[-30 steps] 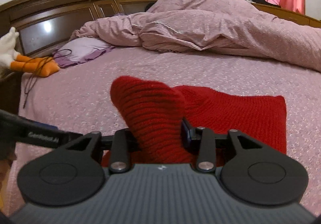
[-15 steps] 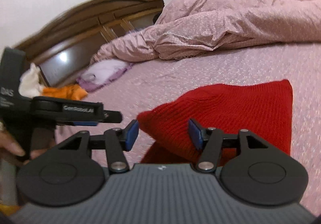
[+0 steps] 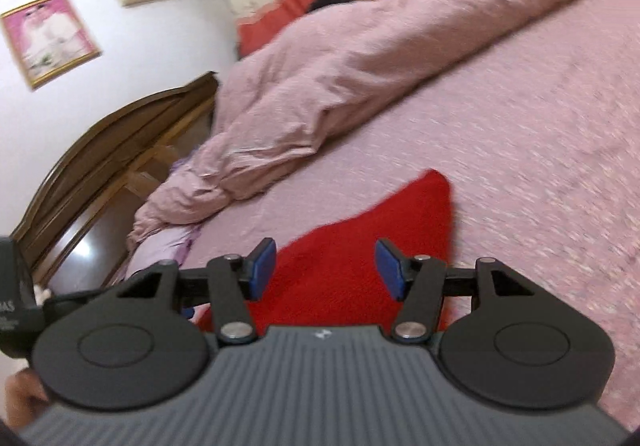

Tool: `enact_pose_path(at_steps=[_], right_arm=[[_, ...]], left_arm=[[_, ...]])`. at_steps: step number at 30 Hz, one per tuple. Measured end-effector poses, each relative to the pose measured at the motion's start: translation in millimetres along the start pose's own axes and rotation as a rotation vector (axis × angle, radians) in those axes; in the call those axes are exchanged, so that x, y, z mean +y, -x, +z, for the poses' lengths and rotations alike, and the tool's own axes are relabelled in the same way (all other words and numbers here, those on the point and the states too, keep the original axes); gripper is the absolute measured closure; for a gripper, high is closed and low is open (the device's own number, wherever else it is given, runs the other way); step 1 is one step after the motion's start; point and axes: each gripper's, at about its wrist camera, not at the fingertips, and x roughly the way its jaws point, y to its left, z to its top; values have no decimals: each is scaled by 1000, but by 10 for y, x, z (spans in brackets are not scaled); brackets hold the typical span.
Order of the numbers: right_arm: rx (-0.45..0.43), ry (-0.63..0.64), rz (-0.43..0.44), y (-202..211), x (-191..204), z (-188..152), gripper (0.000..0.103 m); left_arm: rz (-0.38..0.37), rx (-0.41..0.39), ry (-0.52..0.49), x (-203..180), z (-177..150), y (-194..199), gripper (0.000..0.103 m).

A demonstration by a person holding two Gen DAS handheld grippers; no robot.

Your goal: Fold small clothes

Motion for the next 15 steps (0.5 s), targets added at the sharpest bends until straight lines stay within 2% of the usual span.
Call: enact_pose_path(at_steps=[6, 13, 15], right_arm=[[60, -96, -32, -58, -302, -99, 44], [102, -121, -27, -104, -399, -235, 44], [107, -115, -33, -127, -392, -242, 44]], left_arm=[[31, 32, -8, -63, -64, -272, 35], [-27, 38, 49, 25, -66, -607, 35], [-51, 20, 77, 50, -102, -647, 49]])
